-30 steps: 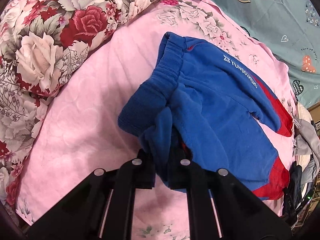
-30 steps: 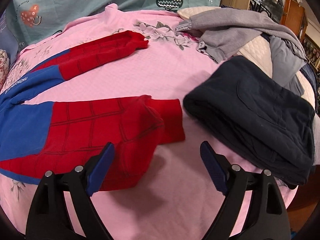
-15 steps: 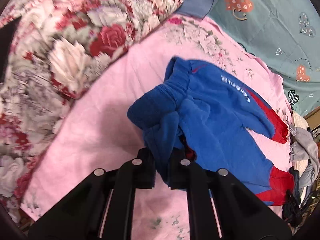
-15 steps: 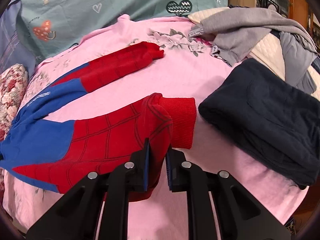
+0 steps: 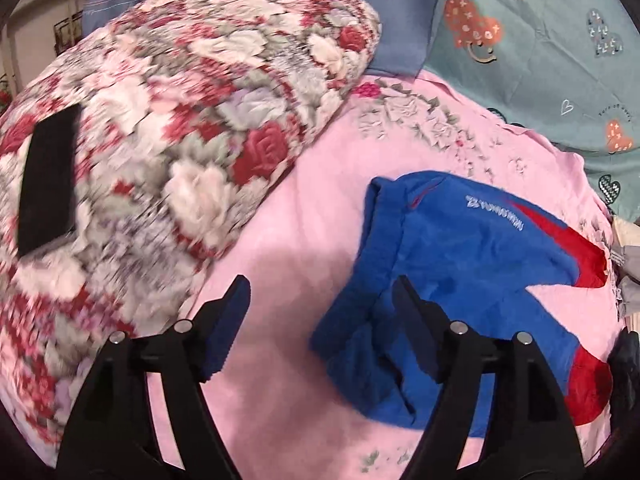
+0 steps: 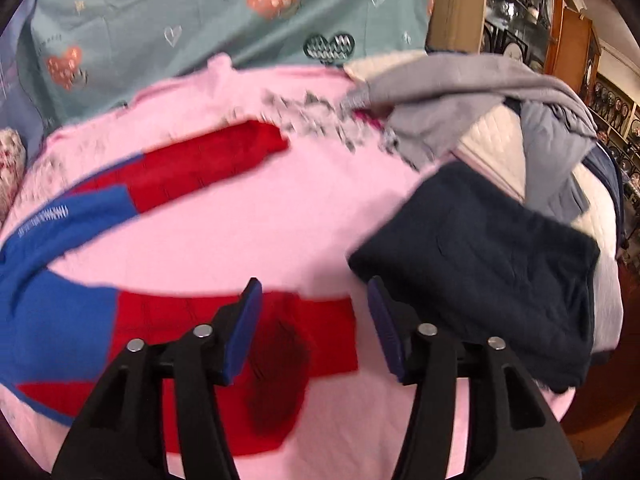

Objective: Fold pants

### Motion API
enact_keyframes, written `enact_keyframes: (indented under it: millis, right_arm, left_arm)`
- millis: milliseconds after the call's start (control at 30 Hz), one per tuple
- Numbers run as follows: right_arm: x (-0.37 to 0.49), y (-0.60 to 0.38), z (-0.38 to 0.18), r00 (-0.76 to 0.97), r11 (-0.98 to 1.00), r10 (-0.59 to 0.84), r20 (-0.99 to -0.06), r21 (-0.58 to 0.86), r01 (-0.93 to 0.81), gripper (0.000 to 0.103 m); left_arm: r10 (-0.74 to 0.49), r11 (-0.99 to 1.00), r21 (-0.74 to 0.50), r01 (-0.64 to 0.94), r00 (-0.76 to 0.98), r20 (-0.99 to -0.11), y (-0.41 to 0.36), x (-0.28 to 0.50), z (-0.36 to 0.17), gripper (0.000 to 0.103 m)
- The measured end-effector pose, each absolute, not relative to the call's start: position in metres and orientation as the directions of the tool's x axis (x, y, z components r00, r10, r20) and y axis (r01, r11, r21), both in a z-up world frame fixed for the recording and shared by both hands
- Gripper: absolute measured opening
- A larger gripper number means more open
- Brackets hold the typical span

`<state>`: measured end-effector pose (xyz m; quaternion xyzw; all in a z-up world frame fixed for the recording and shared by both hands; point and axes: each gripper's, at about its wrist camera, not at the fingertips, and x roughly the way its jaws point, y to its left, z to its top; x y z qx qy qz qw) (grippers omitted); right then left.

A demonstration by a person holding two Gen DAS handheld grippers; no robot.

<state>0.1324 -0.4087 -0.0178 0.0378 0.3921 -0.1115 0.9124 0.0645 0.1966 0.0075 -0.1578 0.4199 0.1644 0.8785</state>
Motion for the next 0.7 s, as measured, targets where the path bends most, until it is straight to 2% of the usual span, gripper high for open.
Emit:
enact_keyframes:
  millis: [133,200,367,500,600,700]
  right_arm:
    - [0.160,-0.385,-0.009,0.712,0.986,-0.061,-0.699,0.070,0.154,0.062]
    - [0.174,-0.368,-0.010,0.714,0.990,-0.008,-0.700,0.096,0.106,0.062]
    - [0.206,-0.334,-0.018,0.691,0.990,0.080,-0.718,0.138,0.029,0.062]
    - [0.244,-0.315,-0.035,0.639,0.981,0.164,-0.751,0.193,-0.026,0.065]
    - [0.277,-0.307,-0.053,0.584,0.970,0.203,-0.786,0.245,-0.008,0.065]
    - [0.304,-0.311,-0.060,0.585,0.965,0.188,-0.789,0.261,0.042,0.065]
  left_arm:
    - [0.095,0.925,-0.156,-0.347,0.608,-0.788,0.190,0.115,0.000,0.078]
    - [0.113,0.938,-0.108,-0.329,0.583,-0.804,0.183,0.147,-0.009,0.078]
    - [0.043,0.952,-0.120,-0.282,0.512,-0.858,0.175,0.200,-0.039,0.075]
    - [0.040,0.954,-0.104,-0.280,0.463,-0.886,0.169,0.224,-0.058,0.063]
    - [0.096,0.950,-0.052,-0.309,0.443,-0.891,0.167,0.233,-0.064,0.039]
    - [0.146,0.929,-0.035,-0.369,0.452,-0.880,0.171,0.238,-0.062,0.036]
